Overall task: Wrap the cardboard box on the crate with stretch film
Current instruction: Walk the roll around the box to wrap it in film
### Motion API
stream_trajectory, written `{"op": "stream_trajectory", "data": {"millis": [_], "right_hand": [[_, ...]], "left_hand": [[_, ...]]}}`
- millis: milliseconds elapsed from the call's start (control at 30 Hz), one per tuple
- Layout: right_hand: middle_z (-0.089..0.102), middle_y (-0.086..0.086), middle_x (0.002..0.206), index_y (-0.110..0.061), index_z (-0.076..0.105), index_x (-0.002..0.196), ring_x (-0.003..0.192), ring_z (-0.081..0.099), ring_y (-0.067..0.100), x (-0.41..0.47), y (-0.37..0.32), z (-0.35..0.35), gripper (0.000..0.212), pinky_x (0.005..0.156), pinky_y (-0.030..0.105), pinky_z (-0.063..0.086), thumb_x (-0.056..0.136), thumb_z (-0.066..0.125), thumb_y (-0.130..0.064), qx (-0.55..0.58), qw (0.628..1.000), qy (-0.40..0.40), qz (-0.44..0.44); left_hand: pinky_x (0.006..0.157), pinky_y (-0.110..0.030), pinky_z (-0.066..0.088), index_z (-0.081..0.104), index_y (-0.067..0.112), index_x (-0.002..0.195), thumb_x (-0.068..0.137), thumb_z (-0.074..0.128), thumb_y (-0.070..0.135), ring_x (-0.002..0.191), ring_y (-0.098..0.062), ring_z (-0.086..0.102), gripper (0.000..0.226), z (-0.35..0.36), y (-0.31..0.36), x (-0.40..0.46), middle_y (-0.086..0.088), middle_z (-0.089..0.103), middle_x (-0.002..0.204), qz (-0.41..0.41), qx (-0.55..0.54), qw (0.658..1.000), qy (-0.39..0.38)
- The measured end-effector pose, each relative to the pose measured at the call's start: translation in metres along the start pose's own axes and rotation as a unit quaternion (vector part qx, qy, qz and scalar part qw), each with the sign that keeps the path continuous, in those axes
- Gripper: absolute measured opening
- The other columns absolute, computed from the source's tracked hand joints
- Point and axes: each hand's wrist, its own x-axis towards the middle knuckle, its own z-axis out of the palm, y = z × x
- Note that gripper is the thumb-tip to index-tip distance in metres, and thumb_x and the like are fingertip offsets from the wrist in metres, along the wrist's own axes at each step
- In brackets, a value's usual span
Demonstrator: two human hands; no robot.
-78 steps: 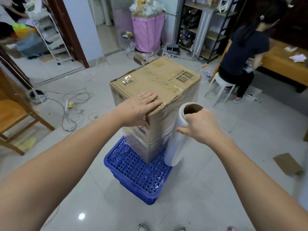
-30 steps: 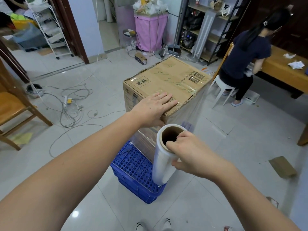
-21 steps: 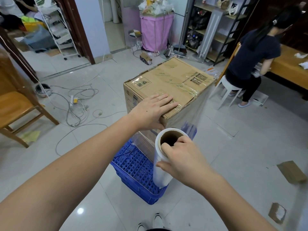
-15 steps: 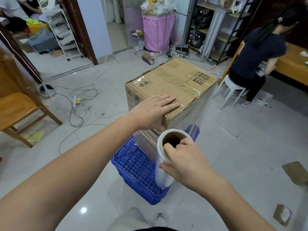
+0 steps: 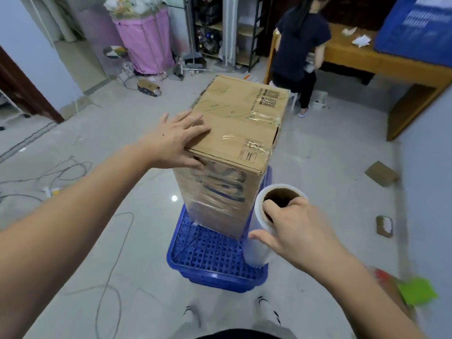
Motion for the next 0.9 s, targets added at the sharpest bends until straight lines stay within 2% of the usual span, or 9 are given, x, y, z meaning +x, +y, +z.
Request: {"op": "stream_trajectory", "data": {"millis": [133,233,300,367,467,567,667,767,900], "right_hand": [[0.052,-0.005,0.083,-0.026,0.035,0.094,0.088,0.047,0.018,-0.004,-0.023,0.009,0.027,0.066,0.029,0.036,0.095,0.043,-0.053,0.013,0.994,0.014,0.104],[0.055,-0.007,0.083,-0.028,0.036,0.092,0.093,0.048,0.016,-0.001,-0.038,0.016,0.044,0.067,0.027,0.036,0.086,0.05,-0.07,-0.006,0.986,0.032,0.164],[0.054,-0.008,0.078,-0.028,0.041,0.088,0.09,0.045,0.016,0.004,-0.045,0.022,0.059,0.067,0.028,0.036,0.077,0.042,-0.086,-0.029,0.978,0.043,0.204],[0.058,-0.007,0.076,-0.027,0.048,0.085,0.091,0.051,0.018,0.009,-0.048,0.029,0.061,0.07,0.03,0.038,0.078,0.038,-0.086,-0.05,0.973,0.069,0.215],[0.041,-0.01,0.063,-0.022,0.048,0.072,0.085,0.054,0.023,0.007,-0.038,0.033,0.05,0.067,0.029,0.035,0.083,0.054,-0.071,-0.024,0.973,0.132,0.186],[0.033,-0.014,0.058,-0.023,0.039,0.063,0.079,0.045,0.018,-0.008,-0.027,0.032,0.051,0.065,0.029,0.034,0.083,0.057,-0.066,-0.021,0.987,0.087,0.136],[0.028,-0.016,0.053,-0.026,0.033,0.058,0.069,0.042,0.018,-0.022,-0.025,0.025,0.052,0.059,0.028,0.032,0.076,0.064,-0.064,-0.009,0.991,0.117,0.068],[0.025,-0.021,0.057,-0.032,0.025,0.056,0.071,0.041,0.016,-0.029,-0.031,0.014,0.056,0.062,0.029,0.033,0.075,0.07,-0.061,0.006,0.996,0.088,0.019],[0.026,-0.02,0.057,-0.031,0.032,0.06,0.071,0.04,0.014,-0.033,-0.045,0.013,0.05,0.063,0.029,0.041,0.074,0.072,-0.057,0.008,0.996,0.076,-0.039]], "left_hand": [[0.128,-0.049,0.009,0.012,0.032,0.165,0.072,0.047,0.093,0.159,-0.027,0.0,0.117,0.013,-0.002,-0.002,-0.001,0.008,0.172,0.015,-0.051,0.999,0.001],[0.127,-0.049,0.011,0.011,0.032,0.165,0.074,0.041,0.093,0.159,-0.029,0.001,0.114,0.018,0.003,-0.002,-0.002,0.01,0.172,0.012,-0.038,0.999,0.019],[0.126,-0.05,0.014,0.011,0.03,0.165,0.074,0.036,0.094,0.159,-0.031,0.004,0.114,0.019,0.004,-0.003,-0.004,0.012,0.172,0.018,-0.028,0.999,0.02],[0.126,-0.051,0.018,0.009,0.03,0.165,0.075,0.031,0.094,0.158,-0.031,0.006,0.113,0.019,0.004,-0.004,-0.004,0.011,0.172,0.014,-0.013,1.0,0.015],[0.125,-0.051,0.019,0.007,0.031,0.165,0.077,0.03,0.094,0.158,-0.031,0.006,0.111,0.014,0.01,-0.004,-0.003,0.009,0.173,0.006,0.004,1.0,0.006],[0.123,-0.052,0.023,0.007,0.032,0.164,0.077,0.031,0.095,0.158,-0.031,0.006,0.11,0.012,0.018,-0.007,-0.002,0.009,0.172,-0.006,0.0,1.0,0.0],[0.122,-0.053,0.025,0.01,0.032,0.164,0.076,0.031,0.096,0.158,-0.032,0.007,0.111,0.011,0.024,-0.01,-0.003,0.012,0.172,-0.012,-0.005,1.0,0.001],[0.122,-0.053,0.025,0.014,0.031,0.163,0.074,0.031,0.097,0.157,-0.034,0.011,0.112,0.009,0.037,-0.012,-0.005,0.016,0.171,-0.021,-0.017,1.0,0.002],[0.122,-0.053,0.025,0.014,0.032,0.163,0.074,0.033,0.097,0.157,-0.035,0.011,0.112,0.014,0.056,-0.02,-0.005,0.016,0.171,-0.038,-0.022,0.999,0.006]]}}
